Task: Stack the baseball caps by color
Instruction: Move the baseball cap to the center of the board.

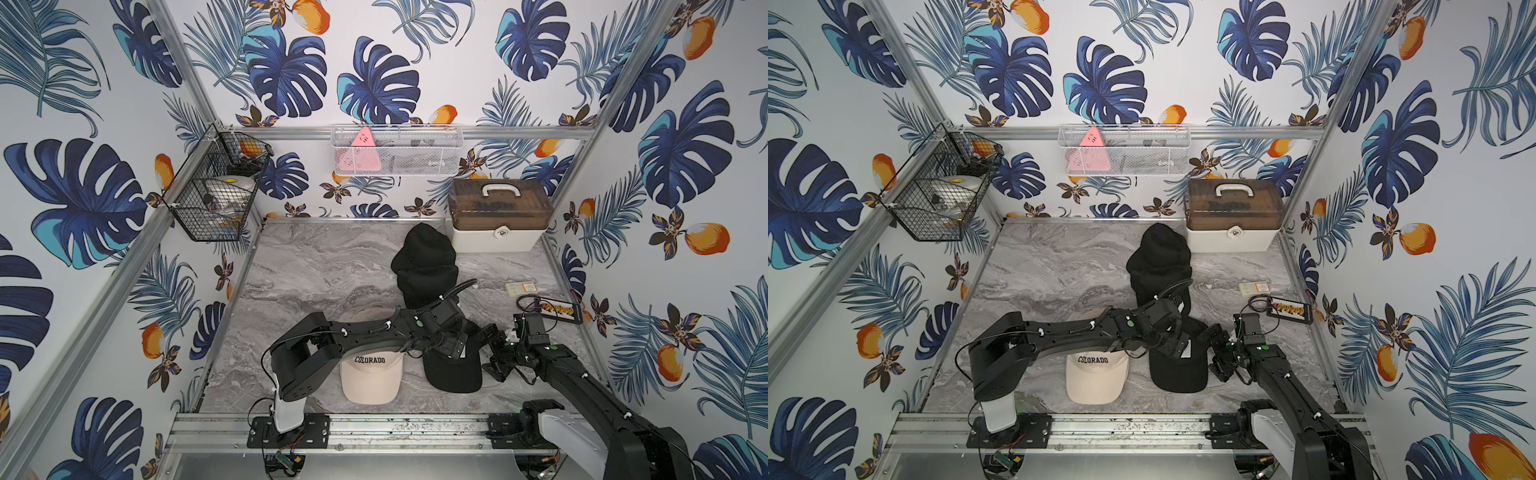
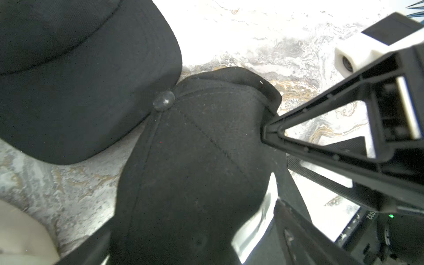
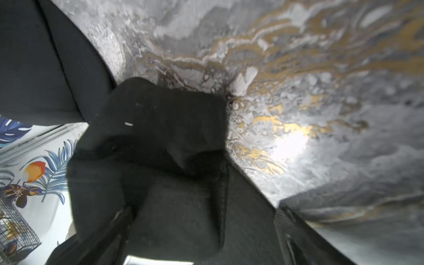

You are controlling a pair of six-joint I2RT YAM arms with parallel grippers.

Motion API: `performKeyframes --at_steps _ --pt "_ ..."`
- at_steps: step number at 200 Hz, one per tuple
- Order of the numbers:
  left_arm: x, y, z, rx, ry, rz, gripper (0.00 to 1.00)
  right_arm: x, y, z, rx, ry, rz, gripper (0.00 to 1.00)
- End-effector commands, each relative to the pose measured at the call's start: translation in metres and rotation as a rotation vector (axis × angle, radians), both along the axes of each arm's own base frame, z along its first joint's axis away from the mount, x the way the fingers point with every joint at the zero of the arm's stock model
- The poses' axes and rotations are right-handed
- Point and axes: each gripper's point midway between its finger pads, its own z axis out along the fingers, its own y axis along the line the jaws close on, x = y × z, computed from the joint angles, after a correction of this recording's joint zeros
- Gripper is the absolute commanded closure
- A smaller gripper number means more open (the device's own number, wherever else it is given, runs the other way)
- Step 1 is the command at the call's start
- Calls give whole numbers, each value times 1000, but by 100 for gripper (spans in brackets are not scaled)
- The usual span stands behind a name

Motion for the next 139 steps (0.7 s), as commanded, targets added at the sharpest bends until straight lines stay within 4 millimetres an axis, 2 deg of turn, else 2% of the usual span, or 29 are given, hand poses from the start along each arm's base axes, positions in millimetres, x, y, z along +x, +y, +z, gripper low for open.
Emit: performKeyframes --at_steps 1,38,64,79,106,139 --pt "3 4 -4 12 -5 28 5 -25 -25 -25 -148 125 -44 0" --pt "7 19 -7 79 -22 67 9 -26 -32 -20 -202 118 -24 0" --pt "9 21 1 61 -42 73 9 -14 -40 -4 -271 65 13 0" --pt "12 15 13 24 -53 60 5 -1 -39 8 -286 8 52 0" --pt "23 8 43 3 -104 43 1 25 -51 35 -398 -66 84 0" --pt "50 17 84 -47 -161 75 1 76 -53 85 -462 -250 105 0"
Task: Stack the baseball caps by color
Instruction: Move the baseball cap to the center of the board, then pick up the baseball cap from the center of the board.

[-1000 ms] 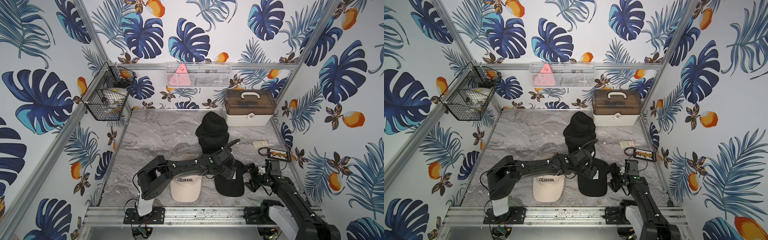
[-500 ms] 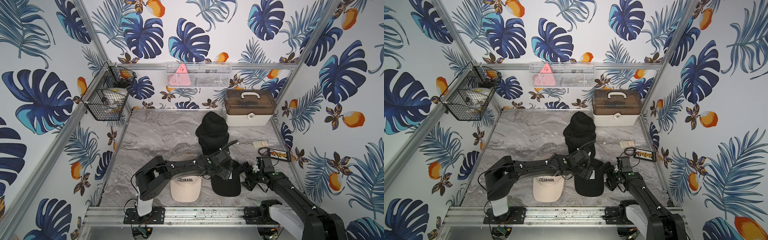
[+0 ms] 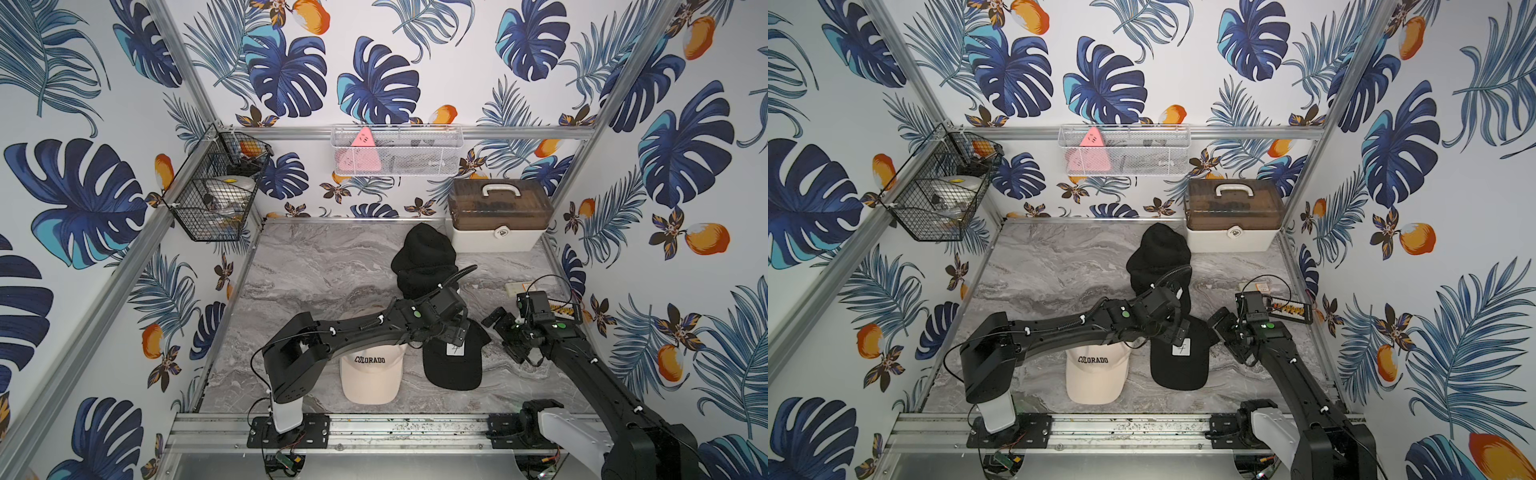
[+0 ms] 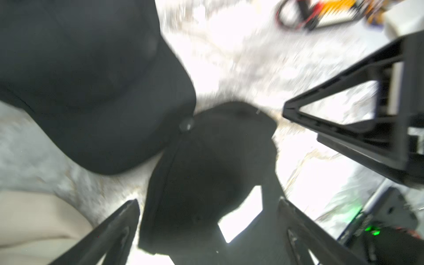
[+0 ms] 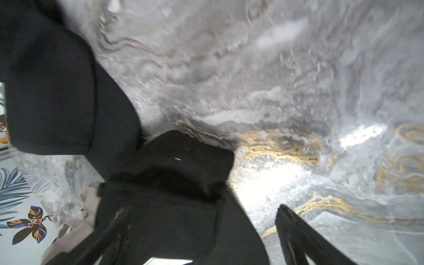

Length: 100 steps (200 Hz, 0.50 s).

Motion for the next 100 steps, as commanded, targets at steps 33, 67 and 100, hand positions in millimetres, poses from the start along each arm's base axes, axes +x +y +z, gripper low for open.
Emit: performKeyframes --at_steps 33,67,100 --pt "56 29 66 -60 -109 52 3 81 12 63 -81 -221 187 0" --pt "97 43 84 -100 -131 9 6 124 51 77 34 -307 375 0" --pt "131 49 61 8 -90 -107 5 154 73 70 117 -274 430 0"
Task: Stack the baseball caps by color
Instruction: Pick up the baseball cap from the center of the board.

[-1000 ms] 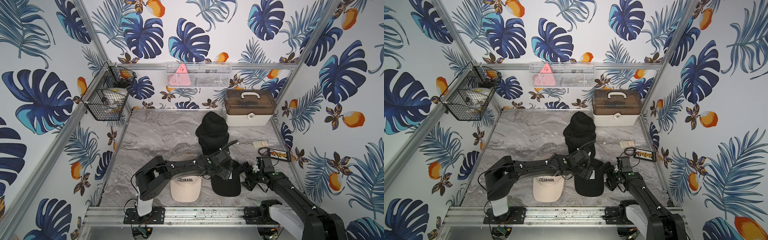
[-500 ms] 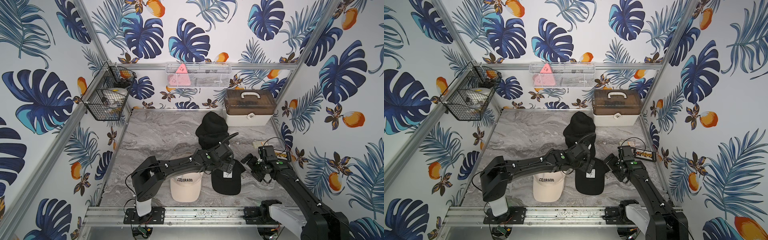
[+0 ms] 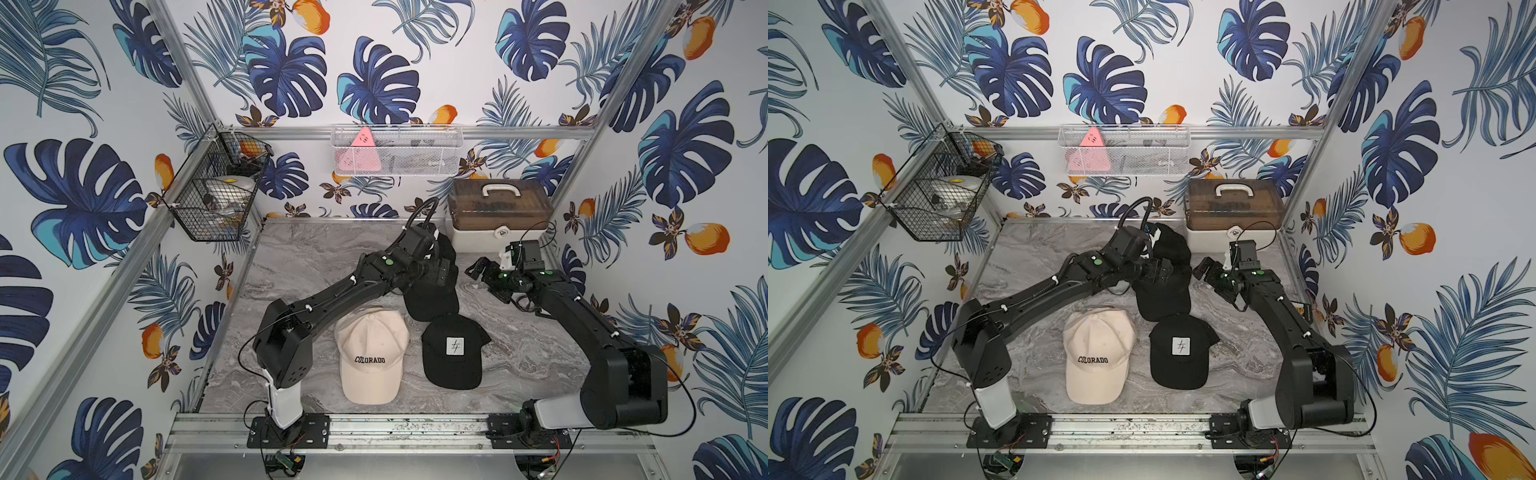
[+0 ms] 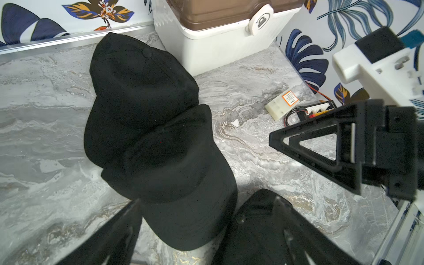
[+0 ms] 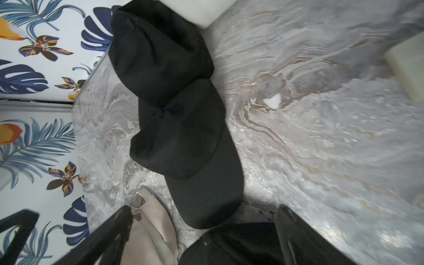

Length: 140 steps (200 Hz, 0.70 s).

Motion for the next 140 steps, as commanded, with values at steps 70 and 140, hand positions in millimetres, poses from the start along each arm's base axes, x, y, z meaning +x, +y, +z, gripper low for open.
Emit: performKeyframes --at_steps 70,140 --pt "50 8 -68 182 32 -214 21 66 52 -32 101 81 97 11" --pt "62 33 -87 70 105 -124 29 89 60 -73 135 168 28 52"
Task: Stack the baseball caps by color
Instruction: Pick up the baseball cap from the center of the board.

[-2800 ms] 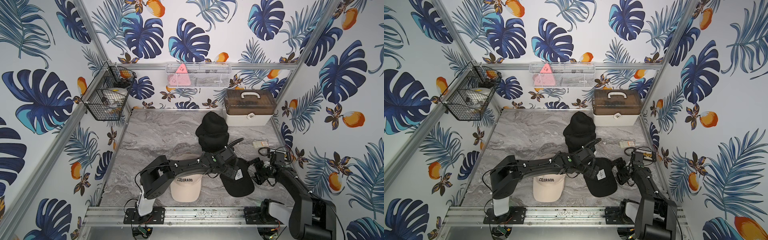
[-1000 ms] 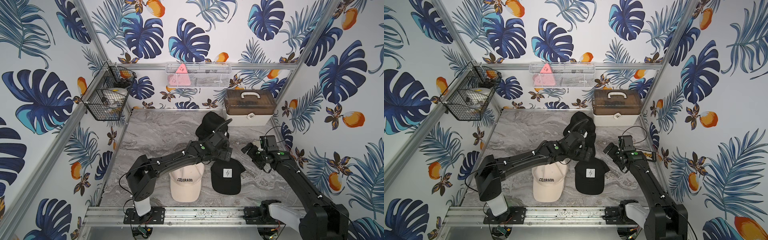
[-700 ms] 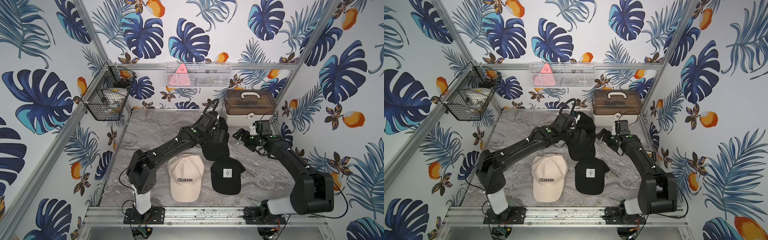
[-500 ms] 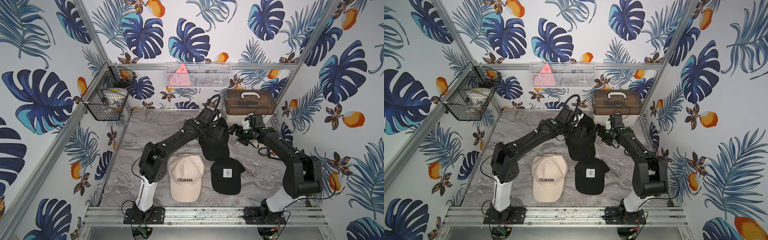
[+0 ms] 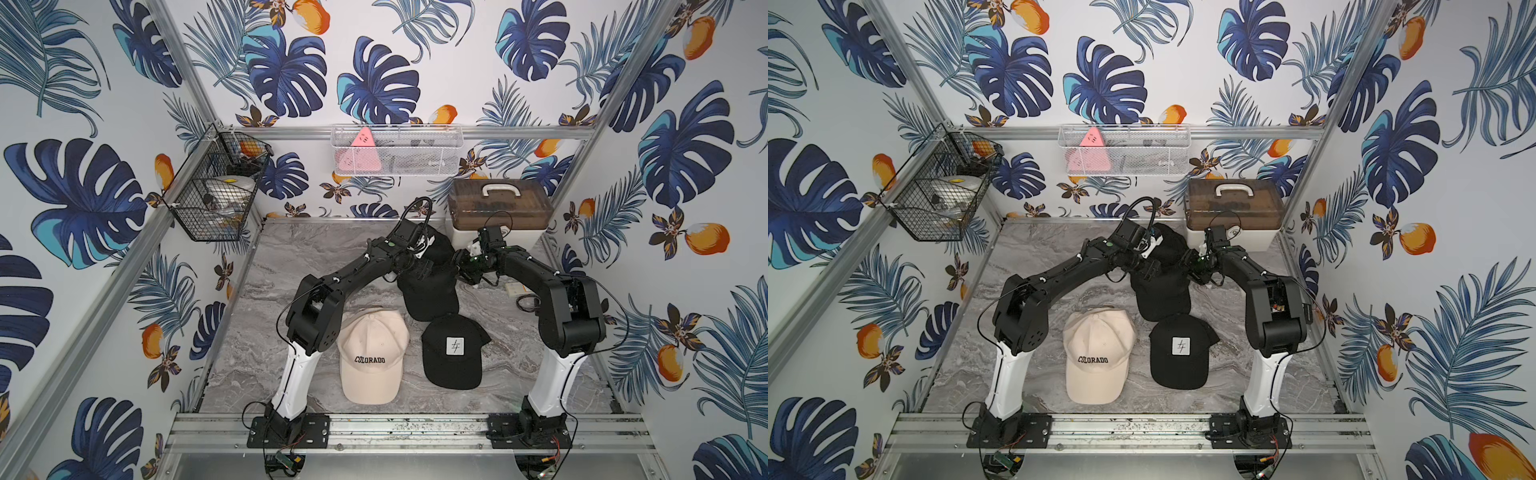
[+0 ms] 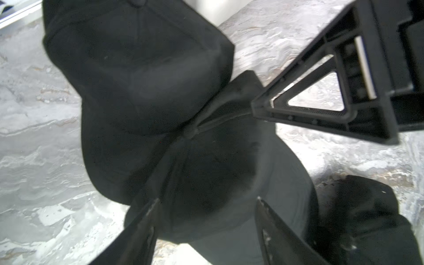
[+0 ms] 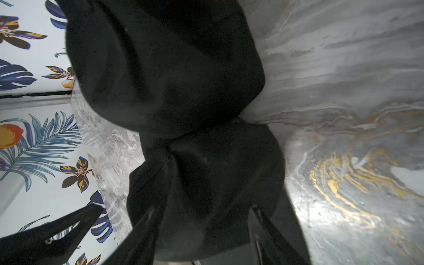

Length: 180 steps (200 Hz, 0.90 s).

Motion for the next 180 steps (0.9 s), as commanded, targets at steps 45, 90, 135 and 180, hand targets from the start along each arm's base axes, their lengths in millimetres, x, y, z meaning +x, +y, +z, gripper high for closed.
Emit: performKeyframes --at_steps 45,90,135,180 --pt "7 31 28 -166 2 280 30 18 -9 2 -2 -42 -143 82" --pt "10 75 -5 -247 234 578 36 19 -9 10 19 -68 -164 100" --pt "19 54 -21 -520 401 597 27 21 -5 15 56 -90 -171 100" --pt "32 49 -41 -772 558 669 30 20 -3 13 65 -87 -162 100"
